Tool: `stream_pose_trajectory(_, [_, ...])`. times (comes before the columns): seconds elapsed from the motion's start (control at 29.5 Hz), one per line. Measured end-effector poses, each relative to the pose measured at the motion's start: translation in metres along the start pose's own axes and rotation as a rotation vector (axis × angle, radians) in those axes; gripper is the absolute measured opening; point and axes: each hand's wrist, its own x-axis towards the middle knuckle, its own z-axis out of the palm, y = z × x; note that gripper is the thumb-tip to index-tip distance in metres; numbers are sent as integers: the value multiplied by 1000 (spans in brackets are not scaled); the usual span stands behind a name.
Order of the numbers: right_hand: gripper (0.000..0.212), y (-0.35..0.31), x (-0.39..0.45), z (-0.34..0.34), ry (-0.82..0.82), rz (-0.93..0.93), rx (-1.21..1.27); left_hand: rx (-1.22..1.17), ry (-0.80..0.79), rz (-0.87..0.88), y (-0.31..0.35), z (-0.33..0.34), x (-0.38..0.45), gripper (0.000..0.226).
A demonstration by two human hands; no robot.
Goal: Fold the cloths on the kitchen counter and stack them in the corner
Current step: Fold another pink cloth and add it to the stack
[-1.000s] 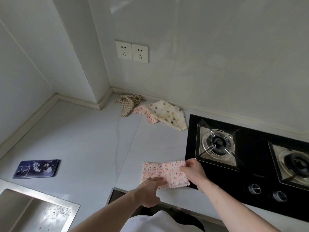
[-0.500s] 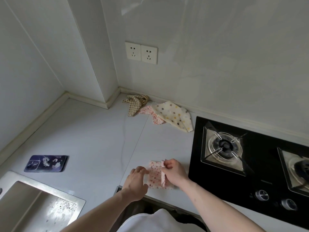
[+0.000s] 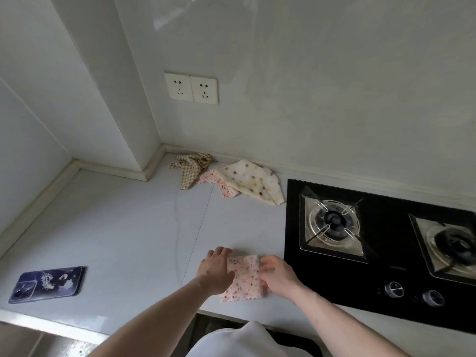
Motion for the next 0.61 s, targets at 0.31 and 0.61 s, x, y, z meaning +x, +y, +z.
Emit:
stream_pose_trajectory(0.31, [38,12,1,-16,41,22,-27,141,-26,13,2,11,26,41])
stream_pose_trajectory(0.61, [66,-8,9,-10,64,-61,-188,-29,63,101,6,1,22,14])
